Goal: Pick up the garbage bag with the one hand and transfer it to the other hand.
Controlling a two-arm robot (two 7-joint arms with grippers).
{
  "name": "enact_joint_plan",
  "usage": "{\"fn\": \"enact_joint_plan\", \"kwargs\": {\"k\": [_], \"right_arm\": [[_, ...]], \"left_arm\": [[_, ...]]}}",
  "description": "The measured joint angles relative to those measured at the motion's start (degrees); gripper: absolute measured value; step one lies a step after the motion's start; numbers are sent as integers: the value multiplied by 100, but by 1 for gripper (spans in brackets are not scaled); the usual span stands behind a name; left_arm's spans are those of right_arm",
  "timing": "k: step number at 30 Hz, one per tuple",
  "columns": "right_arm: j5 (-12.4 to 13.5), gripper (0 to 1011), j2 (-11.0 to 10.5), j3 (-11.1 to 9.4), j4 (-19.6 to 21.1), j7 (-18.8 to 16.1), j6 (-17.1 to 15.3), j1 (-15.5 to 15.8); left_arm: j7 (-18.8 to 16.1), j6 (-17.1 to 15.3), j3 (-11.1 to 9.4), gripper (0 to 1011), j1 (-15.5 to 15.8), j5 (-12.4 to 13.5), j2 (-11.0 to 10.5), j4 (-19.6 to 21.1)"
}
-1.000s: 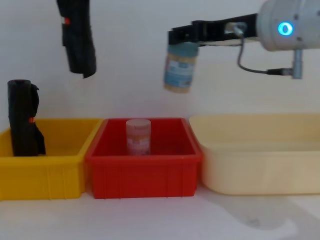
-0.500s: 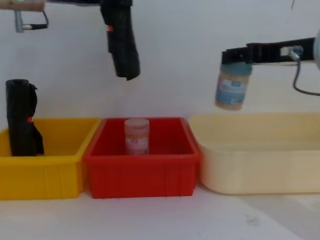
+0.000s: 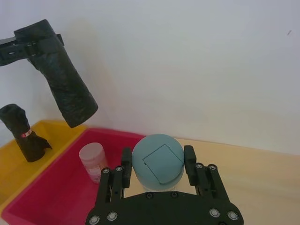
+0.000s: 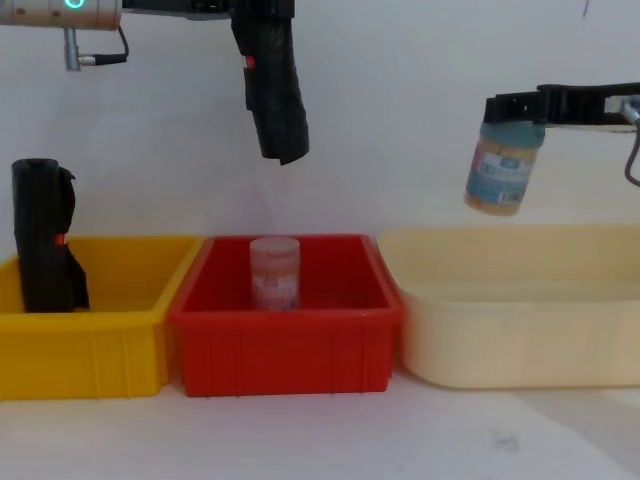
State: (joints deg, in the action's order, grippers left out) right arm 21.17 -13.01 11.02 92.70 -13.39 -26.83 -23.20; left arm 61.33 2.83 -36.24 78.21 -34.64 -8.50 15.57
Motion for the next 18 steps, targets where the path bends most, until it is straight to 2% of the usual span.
{"fn": "enact_joint_plan", "kwargs": {"k": [9, 18], "right_arm": [[19, 658, 21, 18, -218, 67, 98, -90], [-220, 658, 104, 213, -866, 273, 135, -435]], "left_arm": [[183, 166, -128, 359, 226, -80, 162, -477], [267, 244, -185, 359, 322, -114, 228, -685]]}}
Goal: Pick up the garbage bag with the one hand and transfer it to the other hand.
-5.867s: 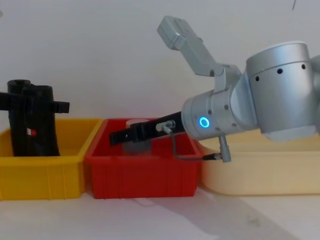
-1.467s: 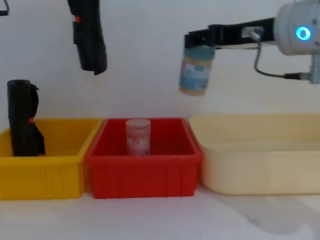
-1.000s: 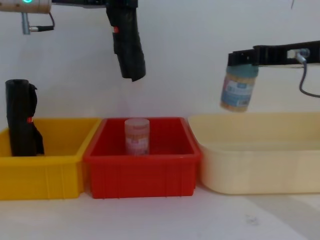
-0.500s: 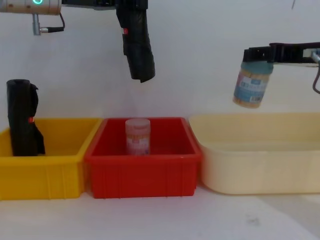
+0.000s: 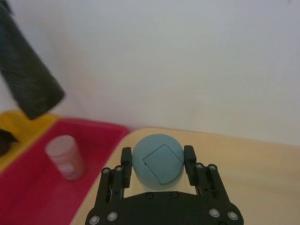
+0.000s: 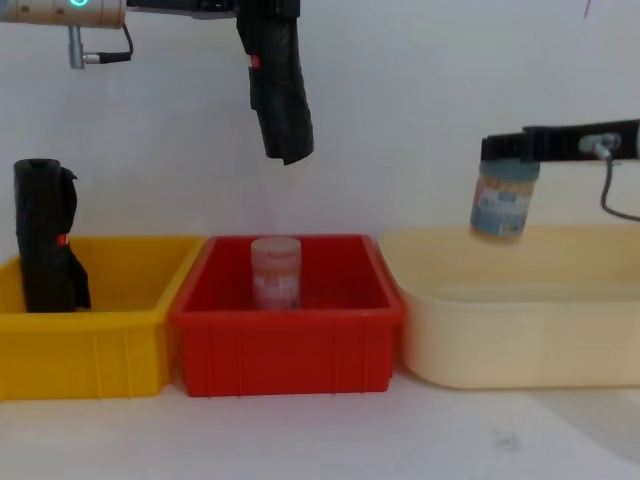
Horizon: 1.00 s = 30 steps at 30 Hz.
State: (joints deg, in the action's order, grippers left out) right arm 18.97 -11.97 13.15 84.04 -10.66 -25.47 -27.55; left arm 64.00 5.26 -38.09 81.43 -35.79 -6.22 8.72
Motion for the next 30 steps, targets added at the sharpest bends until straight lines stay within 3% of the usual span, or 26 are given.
{"fn": "enact_joint_plan", "kwargs": {"k": [7, 12, 22, 30], "right_arm": [[-270, 658, 123, 171, -786, 218, 53, -409], [-378, 667, 172, 237, -1089, 298, 76, -569], [-509, 956, 235, 314, -1486, 400, 105, -771], [-549, 1000, 248, 339, -1545, 414, 133, -791]], "left_arm": [[36, 34, -28, 358, 45, -17, 34, -101], [52, 47, -37, 359, 61, -22, 47, -140], [69, 64, -49, 359, 84, -29, 63, -186], [74, 69, -53, 359, 90, -33, 66, -201]]}}
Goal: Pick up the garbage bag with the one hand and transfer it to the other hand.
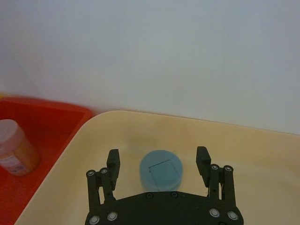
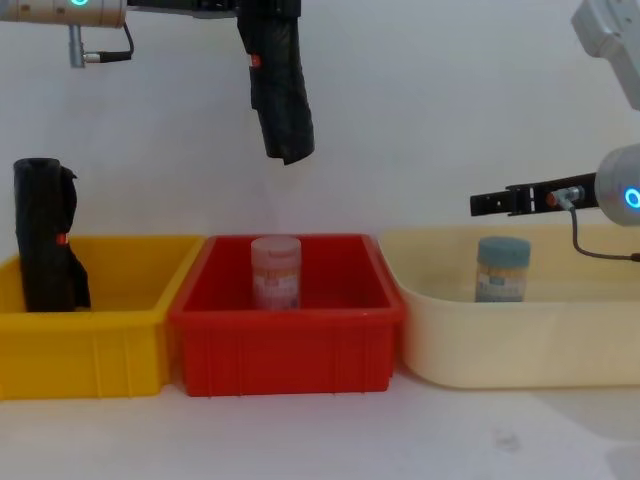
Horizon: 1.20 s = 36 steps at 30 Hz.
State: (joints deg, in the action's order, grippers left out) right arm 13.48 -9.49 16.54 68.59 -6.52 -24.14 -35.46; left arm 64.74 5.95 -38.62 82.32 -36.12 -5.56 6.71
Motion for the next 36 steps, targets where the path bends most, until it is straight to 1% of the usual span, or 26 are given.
{"fn": "enact_joint_plan", "kwargs": {"k": [6, 16, 18, 19, 20, 22, 24, 29, 33, 36], "right_arm": [[8, 999, -18, 16, 225, -111, 112, 174], [159, 1000, -57, 73, 1052, -430, 389, 713], [202, 1000, -55, 139, 1374, -500, 451, 911], [202, 1000, -55, 139, 1374, -500, 451, 911], [213, 1000, -39, 188, 1529, -524, 477, 1008], [217, 1000, -14, 244, 1652, -534, 500, 1083], [217, 999, 40, 338, 1806, -538, 531, 1171], [181, 1000, 231, 544, 1967, -511, 567, 1274], [126, 1000, 436, 674, 1925, -426, 609, 1261], [79, 1000, 593, 741, 1794, -355, 658, 1189]], "left_arm": [[3, 4, -3, 359, 3, -1, 3, -7], [7, 6, -4, 359, 8, -1, 7, -13], [7, 6, -3, 359, 9, -1, 7, -15], [7, 6, -4, 359, 9, -1, 7, -16], [7, 6, -3, 359, 9, 0, 7, -16], [7, 6, -3, 359, 9, 0, 7, -16], [7, 6, -3, 359, 9, 0, 7, -17], [7, 6, -3, 359, 9, 0, 7, -17], [7, 6, -3, 359, 9, 0, 7, -17], [7, 6, -3, 359, 9, 0, 7, -17]]}}
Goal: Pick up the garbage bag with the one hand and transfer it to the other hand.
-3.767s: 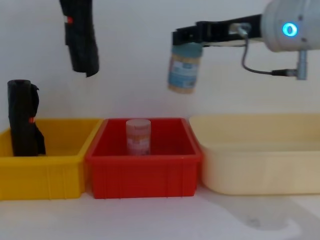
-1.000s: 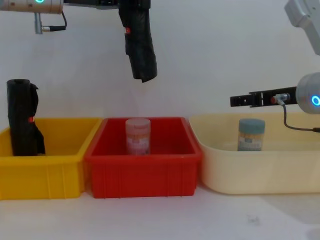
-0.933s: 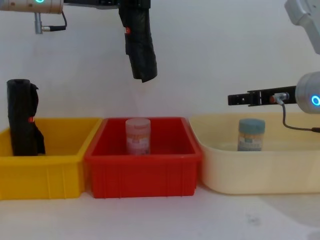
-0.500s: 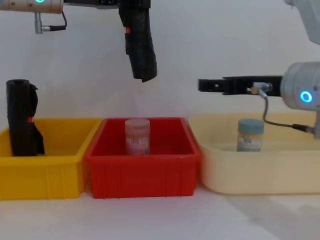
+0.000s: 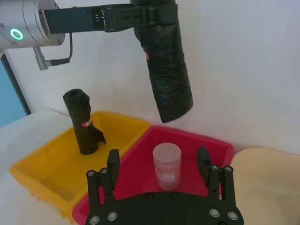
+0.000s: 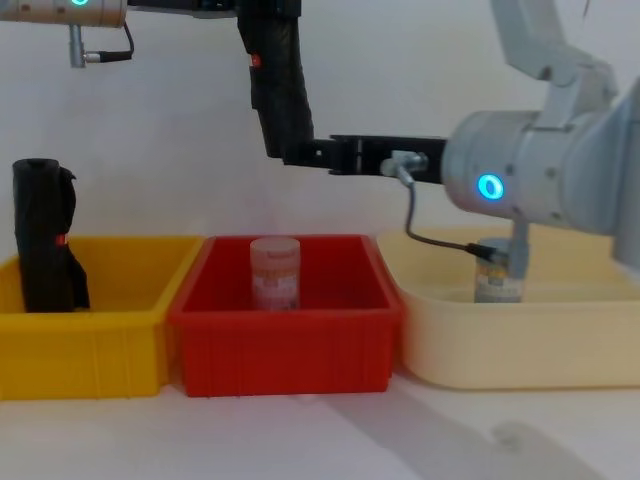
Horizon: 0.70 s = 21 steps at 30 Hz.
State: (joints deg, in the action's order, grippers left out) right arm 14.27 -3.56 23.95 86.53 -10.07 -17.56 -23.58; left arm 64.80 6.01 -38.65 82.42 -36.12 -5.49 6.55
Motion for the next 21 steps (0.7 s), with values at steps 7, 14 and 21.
{"fn": "enact_joint_plan", "kwargs": {"k": [7, 14, 21], "right_arm": [[-105, 1000, 297, 64, -412, 174, 131, -227], [-233, 1000, 552, 55, -965, 350, 339, -567], [-318, 1000, 717, 23, -1311, 413, 475, -845]], "left_arm": [[0, 0, 0, 359, 0, 0, 0, 0], [0, -1, 0, 358, 0, 0, 0, 1], [0, -1, 0, 359, -1, 0, 0, 1]]}}
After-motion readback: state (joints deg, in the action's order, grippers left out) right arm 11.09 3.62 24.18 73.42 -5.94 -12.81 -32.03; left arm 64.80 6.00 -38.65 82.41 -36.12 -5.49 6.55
